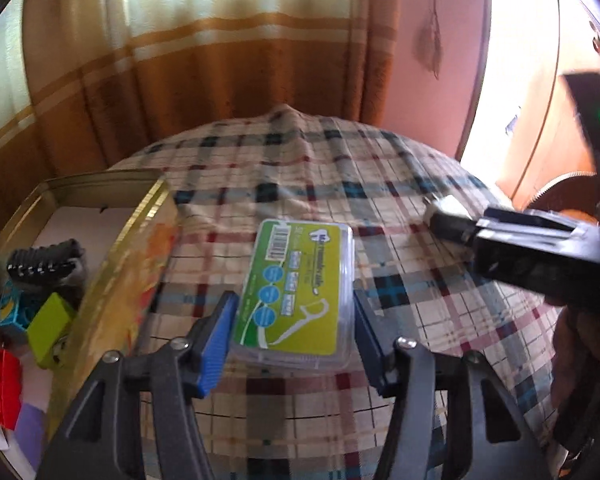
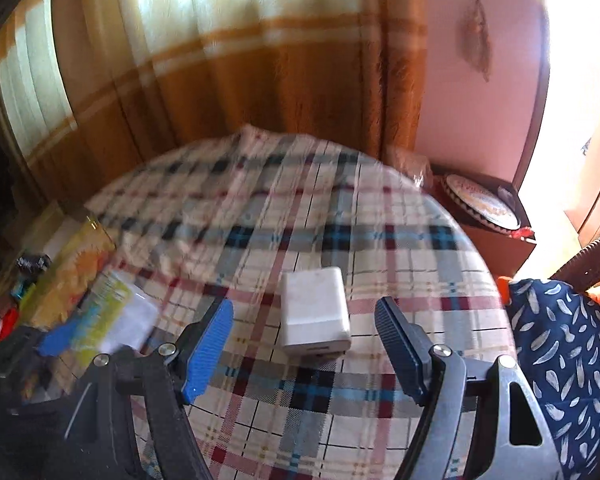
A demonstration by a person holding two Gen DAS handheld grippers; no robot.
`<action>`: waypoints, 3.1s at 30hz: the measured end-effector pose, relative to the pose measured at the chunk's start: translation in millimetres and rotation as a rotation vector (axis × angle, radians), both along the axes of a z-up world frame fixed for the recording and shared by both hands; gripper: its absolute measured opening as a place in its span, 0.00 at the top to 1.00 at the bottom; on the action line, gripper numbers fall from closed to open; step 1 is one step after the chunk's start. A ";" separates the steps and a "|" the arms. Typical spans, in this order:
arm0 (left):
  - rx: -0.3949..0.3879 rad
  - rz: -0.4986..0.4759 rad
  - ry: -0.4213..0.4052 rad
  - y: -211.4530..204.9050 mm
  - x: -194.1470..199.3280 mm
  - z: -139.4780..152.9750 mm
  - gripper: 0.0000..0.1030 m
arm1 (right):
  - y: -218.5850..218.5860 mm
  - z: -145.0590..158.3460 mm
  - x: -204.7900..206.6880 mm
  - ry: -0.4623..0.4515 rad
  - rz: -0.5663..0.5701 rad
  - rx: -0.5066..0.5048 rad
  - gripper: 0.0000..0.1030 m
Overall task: Organize rigid objects
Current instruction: 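Grasp the green floss box with the left tool while the right tool grasps the white plug, then carry the floss box and white plug toward the tin tray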
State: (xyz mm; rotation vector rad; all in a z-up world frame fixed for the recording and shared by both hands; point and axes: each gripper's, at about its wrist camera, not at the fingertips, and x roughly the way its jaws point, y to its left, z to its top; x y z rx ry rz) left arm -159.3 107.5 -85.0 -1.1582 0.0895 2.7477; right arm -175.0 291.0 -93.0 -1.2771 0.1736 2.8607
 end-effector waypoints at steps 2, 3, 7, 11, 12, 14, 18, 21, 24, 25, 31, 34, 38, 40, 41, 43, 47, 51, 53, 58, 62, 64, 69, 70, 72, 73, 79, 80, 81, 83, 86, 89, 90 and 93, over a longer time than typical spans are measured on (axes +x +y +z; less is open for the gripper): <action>0.010 0.019 0.019 -4.2 3.5 3.4 0.46 | 0.4 -5.3 -6.0 -0.034 -0.001 0.001 0.29; 0.018 0.029 0.029 -7.6 3.9 4.4 0.46 | 1.1 -8.1 -8.6 -0.051 -0.001 -0.005 0.39; 0.033 0.078 0.082 -18.2 11.9 12.2 0.46 | -0.4 -9.5 -10.8 -0.057 0.002 0.007 0.51; 0.025 0.100 0.130 -21.9 17.7 17.9 0.46 | -6.3 -7.4 -8.8 -0.043 0.025 0.028 0.61; 0.024 0.104 0.141 -23.2 19.5 19.5 0.46 | -7.1 -6.1 -7.8 -0.035 0.028 0.030 0.61; 0.022 0.113 0.161 -24.0 21.8 21.5 0.46 | -8.8 -2.5 -5.3 -0.011 0.033 0.035 0.61; 0.012 0.122 0.189 -26.1 27.7 25.0 0.46 | -15.7 3.6 3.6 0.036 0.048 0.017 0.61; 0.008 0.127 0.204 -26.9 29.5 26.3 0.46 | -23.7 11.9 13.1 0.093 0.053 0.050 0.61; 0.005 0.132 0.220 -28.0 33.3 27.9 0.46 | -24.4 18.0 20.2 0.138 0.054 0.047 0.61; 0.002 0.133 0.225 -28.1 34.5 28.7 0.46 | -23.6 20.0 23.0 0.152 0.050 0.042 0.61; -0.020 0.150 0.268 -26.8 42.7 34.0 0.46 | -23.8 26.5 37.4 0.212 0.058 0.005 0.61; -0.033 0.150 0.295 -24.8 48.2 36.7 0.46 | -28.8 29.5 44.6 0.234 0.074 -0.004 0.61; -0.038 0.152 0.331 -25.9 55.4 39.7 0.46 | -40.3 30.1 50.3 0.251 0.102 -0.005 0.61; -0.035 0.156 0.344 -27.9 58.4 40.9 0.46 | -44.4 32.3 54.7 0.267 0.112 -0.012 0.61; -0.032 0.160 0.348 -29.6 59.6 41.2 0.46 | -46.1 32.0 56.7 0.267 0.116 -0.014 0.61; -0.026 0.164 0.350 -32.2 61.0 41.3 0.46 | -51.6 31.1 59.3 0.265 0.131 -0.021 0.61; -0.017 0.172 0.355 -37.7 63.6 42.2 0.46 | -64.3 28.8 63.6 0.263 0.159 -0.010 0.61; -0.012 0.181 0.359 -41.7 66.5 42.0 0.46 | -71.0 29.0 67.5 0.271 0.174 -0.011 0.61; -0.012 0.182 0.360 -42.3 68.5 42.2 0.46 | -72.9 29.4 69.3 0.277 0.179 -0.015 0.61; -0.014 0.186 0.361 -44.4 69.0 42.8 0.46 | -80.3 29.6 72.1 0.289 0.197 -0.022 0.61; -0.012 0.193 0.364 -48.9 71.7 42.2 0.46 | -82.9 30.9 74.3 0.301 0.197 -0.022 0.61; -0.014 0.196 0.367 -50.5 73.3 42.4 0.46 | -83.3 31.7 75.2 0.305 0.195 -0.024 0.61; -0.026 0.196 0.380 -49.8 76.0 43.7 0.46 | -87.4 33.7 78.5 0.320 0.199 -0.026 0.61; -0.027 0.197 0.383 -49.2 76.7 43.9 0.46 | -88.6 34.1 79.5 0.322 0.202 -0.025 0.61; -0.029 0.196 0.388 -49.2 77.7 44.3 0.46 | -91.0 35.0 81.1 0.328 0.207 -0.024 0.61; -0.030 0.196 0.391 -49.5 78.5 44.5 0.46 | -92.6 35.4 81.9 0.331 0.210 -0.023 0.61; -0.028 0.200 0.401 -52.0 81.4 45.1 0.46 | -97.2 36.5 85.7 0.341 0.214 -0.023 0.61; -0.028 0.200 0.402 -52.4 81.7 45.1 0.46 | -98.0 36.0 85.9 0.339 0.215 -0.024 0.61; -0.026 0.199 0.403 -52.7 82.1 45.3 0.46 | -98.3 35.9 85.4 0.338 0.216 -0.024 0.61; -0.026 0.200 0.408 -53.7 83.6 45.4 0.46 | -98.3 36.8 86.6 0.345 0.215 -0.023 0.61; -0.032 0.201 0.415 -53.6 85.0 45.7 0.46 | -98.2 37.2 87.6 0.352 0.214 -0.025 0.61; -0.036 0.198 0.421 -53.5 86.6 46.2 0.46 | -97.5 37.3 87.9 0.354 0.212 -0.028 0.61; -0.036 0.198 0.424 -53.6 87.3 46.4 0.46 | -97.4 37.4 88.3 0.356 0.211 -0.029 0.61; -0.039 0.197 0.432 -53.5 90.1 46.6 0.46 | -96.6 37.9 90.1 0.367 0.208 -0.032 0.61</action>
